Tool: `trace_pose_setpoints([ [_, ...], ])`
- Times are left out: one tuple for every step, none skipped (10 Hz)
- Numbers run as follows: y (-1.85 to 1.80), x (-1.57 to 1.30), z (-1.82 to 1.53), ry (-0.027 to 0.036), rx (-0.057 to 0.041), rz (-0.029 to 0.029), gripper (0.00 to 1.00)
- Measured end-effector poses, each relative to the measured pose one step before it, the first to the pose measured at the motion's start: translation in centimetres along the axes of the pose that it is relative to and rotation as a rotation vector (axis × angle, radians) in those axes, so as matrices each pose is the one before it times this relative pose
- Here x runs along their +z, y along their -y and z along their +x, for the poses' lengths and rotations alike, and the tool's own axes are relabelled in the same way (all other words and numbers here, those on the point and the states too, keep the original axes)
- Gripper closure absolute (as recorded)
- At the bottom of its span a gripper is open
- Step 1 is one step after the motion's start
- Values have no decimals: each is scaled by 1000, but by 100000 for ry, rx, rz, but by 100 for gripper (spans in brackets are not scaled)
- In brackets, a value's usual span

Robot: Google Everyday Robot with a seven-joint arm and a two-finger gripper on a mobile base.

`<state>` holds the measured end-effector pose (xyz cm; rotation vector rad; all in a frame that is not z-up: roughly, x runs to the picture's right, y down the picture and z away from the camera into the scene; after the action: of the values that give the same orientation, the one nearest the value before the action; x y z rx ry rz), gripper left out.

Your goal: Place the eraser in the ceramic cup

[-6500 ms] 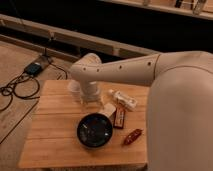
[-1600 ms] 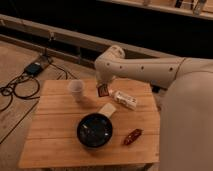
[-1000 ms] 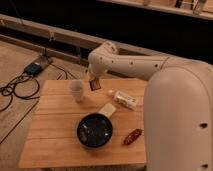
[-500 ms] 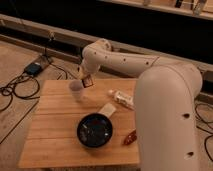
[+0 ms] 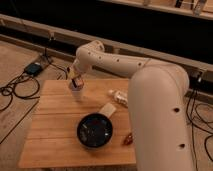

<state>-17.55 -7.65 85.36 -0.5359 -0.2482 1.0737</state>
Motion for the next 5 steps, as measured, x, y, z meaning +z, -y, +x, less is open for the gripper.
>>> trace_pose_setpoints([
  [-388,757,13,83,-1173,-1697,100],
  [-221,650,78,-50,-791,-1246,100],
  [-90,797,132,-76,-762,-1275,100],
  [201,748,89,175,-656,-794,100],
  [144,416,14,229,-617,-316,100],
])
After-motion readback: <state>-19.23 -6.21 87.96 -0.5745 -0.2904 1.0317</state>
